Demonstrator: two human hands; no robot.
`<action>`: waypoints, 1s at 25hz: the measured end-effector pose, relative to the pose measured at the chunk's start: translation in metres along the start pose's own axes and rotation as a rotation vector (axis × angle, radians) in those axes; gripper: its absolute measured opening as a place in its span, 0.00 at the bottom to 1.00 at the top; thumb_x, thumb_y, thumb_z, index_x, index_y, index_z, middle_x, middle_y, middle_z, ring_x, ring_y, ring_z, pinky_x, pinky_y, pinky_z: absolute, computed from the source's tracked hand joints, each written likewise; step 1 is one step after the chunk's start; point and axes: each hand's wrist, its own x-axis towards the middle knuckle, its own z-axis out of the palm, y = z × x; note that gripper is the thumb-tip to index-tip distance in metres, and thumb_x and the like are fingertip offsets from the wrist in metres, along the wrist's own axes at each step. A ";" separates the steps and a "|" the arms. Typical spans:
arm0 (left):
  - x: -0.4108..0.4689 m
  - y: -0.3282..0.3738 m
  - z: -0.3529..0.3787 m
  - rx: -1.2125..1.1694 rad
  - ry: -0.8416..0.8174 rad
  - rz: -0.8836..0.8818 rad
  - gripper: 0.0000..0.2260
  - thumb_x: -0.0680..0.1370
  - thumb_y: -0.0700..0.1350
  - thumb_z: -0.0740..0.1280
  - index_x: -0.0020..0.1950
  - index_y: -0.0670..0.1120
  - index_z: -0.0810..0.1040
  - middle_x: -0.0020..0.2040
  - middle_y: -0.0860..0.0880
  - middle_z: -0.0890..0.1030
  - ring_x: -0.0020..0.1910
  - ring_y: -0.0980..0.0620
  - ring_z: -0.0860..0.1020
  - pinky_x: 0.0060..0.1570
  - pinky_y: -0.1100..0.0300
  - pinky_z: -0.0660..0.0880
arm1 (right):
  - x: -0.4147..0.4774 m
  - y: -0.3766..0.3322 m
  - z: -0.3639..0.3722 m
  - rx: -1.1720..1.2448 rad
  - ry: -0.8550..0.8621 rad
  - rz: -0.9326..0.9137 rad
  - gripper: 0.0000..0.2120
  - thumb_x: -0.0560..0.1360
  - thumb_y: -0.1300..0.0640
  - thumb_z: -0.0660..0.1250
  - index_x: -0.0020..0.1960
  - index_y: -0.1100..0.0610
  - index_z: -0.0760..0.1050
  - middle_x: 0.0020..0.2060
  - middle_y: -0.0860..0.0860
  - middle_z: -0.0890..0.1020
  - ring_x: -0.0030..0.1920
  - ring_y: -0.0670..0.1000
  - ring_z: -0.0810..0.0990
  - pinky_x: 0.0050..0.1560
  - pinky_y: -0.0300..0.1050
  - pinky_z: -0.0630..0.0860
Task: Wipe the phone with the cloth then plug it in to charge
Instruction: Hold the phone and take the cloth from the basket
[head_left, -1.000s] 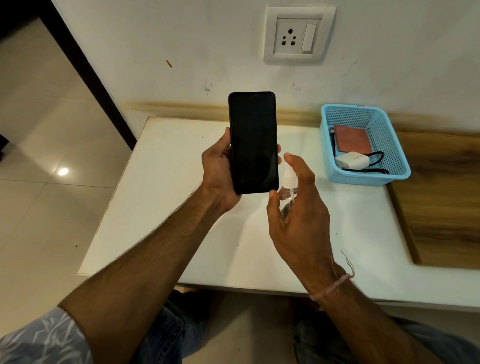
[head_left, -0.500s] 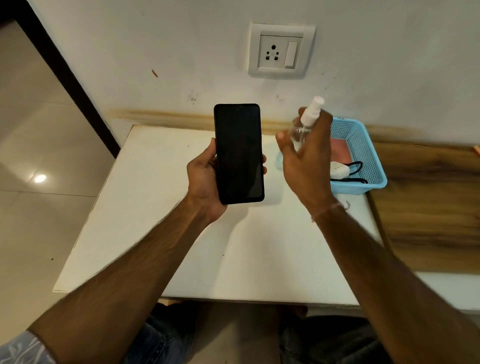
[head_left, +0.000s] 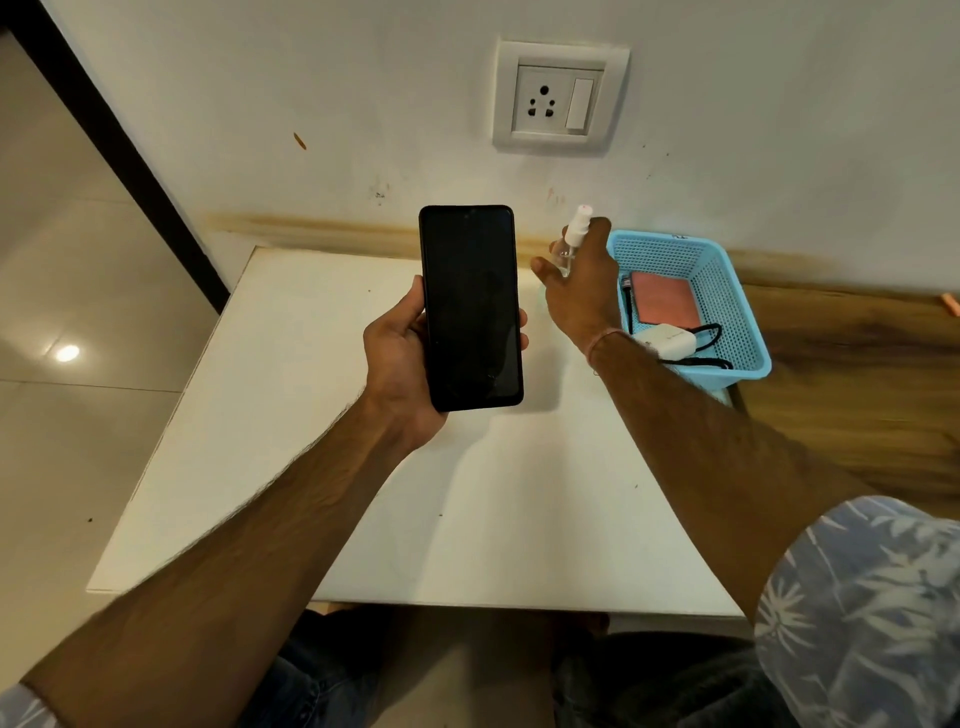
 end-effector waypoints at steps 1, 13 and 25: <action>0.000 0.000 0.000 0.004 0.000 -0.001 0.28 0.83 0.61 0.54 0.69 0.42 0.78 0.63 0.34 0.80 0.57 0.34 0.81 0.59 0.42 0.78 | -0.002 0.001 0.001 -0.041 0.007 -0.010 0.24 0.74 0.58 0.71 0.64 0.61 0.64 0.54 0.55 0.76 0.51 0.46 0.74 0.60 0.40 0.71; -0.002 -0.001 0.005 0.004 0.052 -0.002 0.28 0.83 0.61 0.54 0.69 0.42 0.78 0.63 0.36 0.81 0.58 0.35 0.81 0.59 0.41 0.79 | -0.006 0.006 0.001 -0.101 0.034 -0.046 0.26 0.73 0.57 0.72 0.66 0.60 0.64 0.56 0.55 0.76 0.51 0.44 0.69 0.53 0.35 0.65; -0.001 0.001 0.003 0.025 -0.018 -0.002 0.28 0.83 0.61 0.53 0.68 0.42 0.79 0.62 0.34 0.81 0.57 0.34 0.81 0.58 0.44 0.78 | 0.039 0.037 -0.070 -0.071 0.272 -0.018 0.15 0.77 0.46 0.61 0.51 0.58 0.74 0.51 0.54 0.81 0.50 0.53 0.79 0.47 0.41 0.73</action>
